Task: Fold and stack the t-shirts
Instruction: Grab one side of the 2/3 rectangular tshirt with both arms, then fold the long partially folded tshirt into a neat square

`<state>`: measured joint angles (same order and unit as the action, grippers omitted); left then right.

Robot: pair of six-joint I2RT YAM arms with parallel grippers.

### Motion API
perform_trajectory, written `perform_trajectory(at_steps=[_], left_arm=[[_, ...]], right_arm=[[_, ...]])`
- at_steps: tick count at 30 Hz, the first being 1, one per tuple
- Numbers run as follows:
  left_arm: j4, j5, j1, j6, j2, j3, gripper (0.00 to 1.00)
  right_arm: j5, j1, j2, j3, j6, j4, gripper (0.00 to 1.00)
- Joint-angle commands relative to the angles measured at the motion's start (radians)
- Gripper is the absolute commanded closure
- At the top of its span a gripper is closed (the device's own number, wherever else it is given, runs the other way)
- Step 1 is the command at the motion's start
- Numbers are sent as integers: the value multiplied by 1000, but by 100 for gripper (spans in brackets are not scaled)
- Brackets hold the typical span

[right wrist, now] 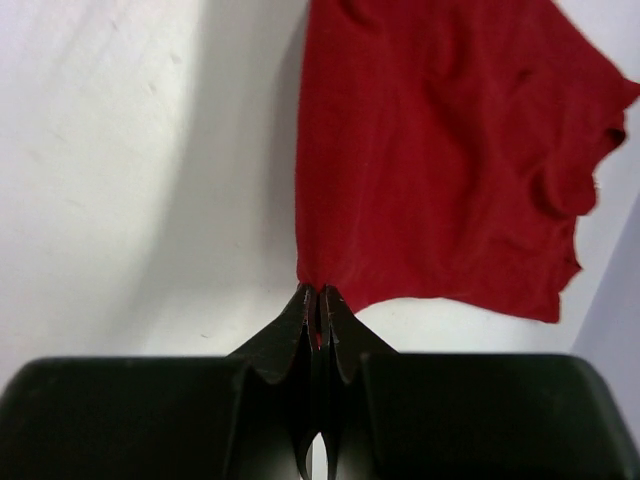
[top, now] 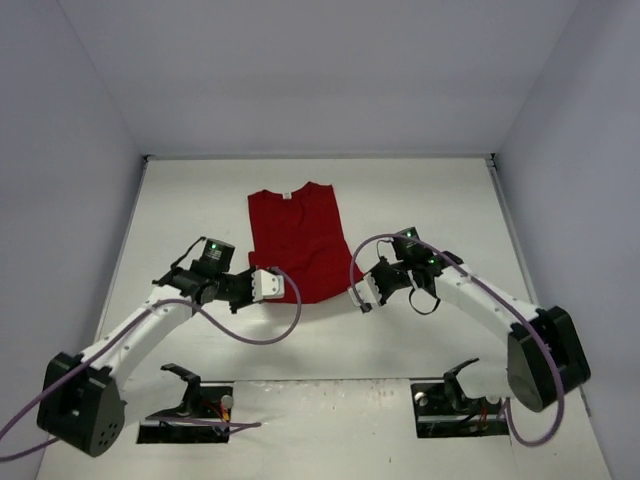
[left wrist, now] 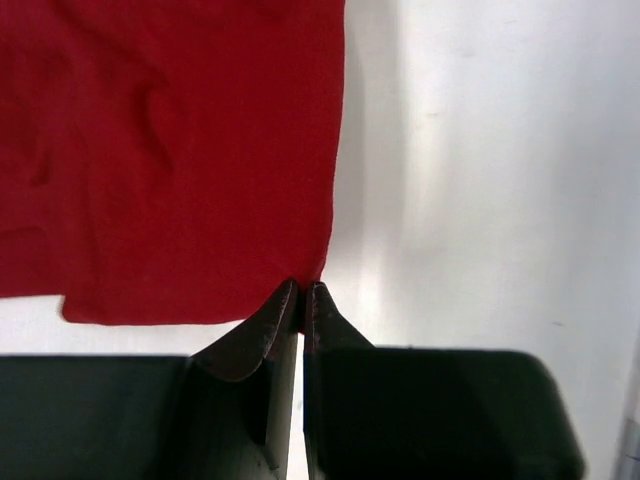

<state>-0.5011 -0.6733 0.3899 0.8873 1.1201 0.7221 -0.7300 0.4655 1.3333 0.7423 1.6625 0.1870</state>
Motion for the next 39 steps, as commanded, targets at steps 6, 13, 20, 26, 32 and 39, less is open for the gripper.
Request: perform_trajectory(at_steps=[6,13,20,26,32,39], left_arm=[[-178,-66,64,-162,-310,-9,100],[-171,-23,49,-298,-284,176,100],[39,-126,-126,-493,-47,344,100],[218,-244,-271,-609,356,545,100],[261,-259,-343,-767,767,821,100],[335,-171,-441,-929,1014,917,100]], right_arm=[[-75,113,-307,-14,-315,123,100],[-152,48,-257,159,-409,120,100],[-302,-133,101,474,-413,119,100],[-422,-203,530,854,-466,121,100],[-476,-215,854,1147,-584,120,100],[-469,-211,1131,1360,-701,118,100]])
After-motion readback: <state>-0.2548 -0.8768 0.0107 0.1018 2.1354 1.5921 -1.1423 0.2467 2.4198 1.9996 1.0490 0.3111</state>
